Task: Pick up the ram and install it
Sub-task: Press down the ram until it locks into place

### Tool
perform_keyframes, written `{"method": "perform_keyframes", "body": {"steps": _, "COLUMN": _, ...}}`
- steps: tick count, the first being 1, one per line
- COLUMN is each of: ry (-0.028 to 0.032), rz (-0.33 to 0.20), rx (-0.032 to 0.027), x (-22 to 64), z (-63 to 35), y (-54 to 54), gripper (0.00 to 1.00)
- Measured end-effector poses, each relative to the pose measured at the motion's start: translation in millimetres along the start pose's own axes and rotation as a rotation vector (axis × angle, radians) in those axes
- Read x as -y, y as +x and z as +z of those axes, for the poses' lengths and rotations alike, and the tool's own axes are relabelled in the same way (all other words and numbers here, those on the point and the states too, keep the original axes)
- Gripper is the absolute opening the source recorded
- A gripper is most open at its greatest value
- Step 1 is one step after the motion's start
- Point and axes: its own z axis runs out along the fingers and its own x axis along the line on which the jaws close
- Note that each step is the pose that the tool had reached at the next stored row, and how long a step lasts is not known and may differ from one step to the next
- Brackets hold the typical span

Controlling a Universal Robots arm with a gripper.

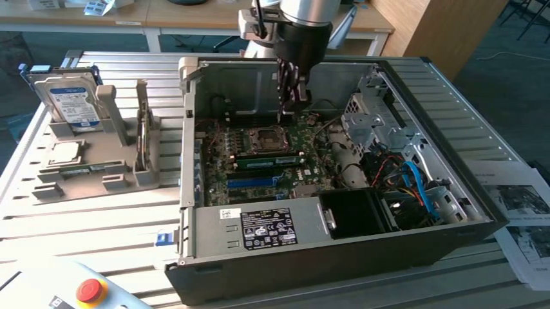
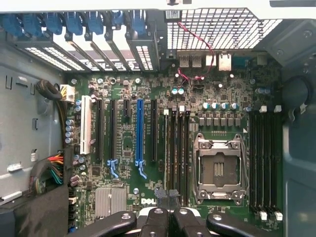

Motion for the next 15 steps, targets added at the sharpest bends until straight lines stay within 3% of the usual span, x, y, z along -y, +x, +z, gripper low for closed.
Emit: {"method": "perform_keyframes", "body": {"steps": 15, "ry": 0.0001, "rz": 0.0, "rx": 0.0003, "x": 0.9, "z": -6.1, "y": 0.4, "gripper": 0.1}}
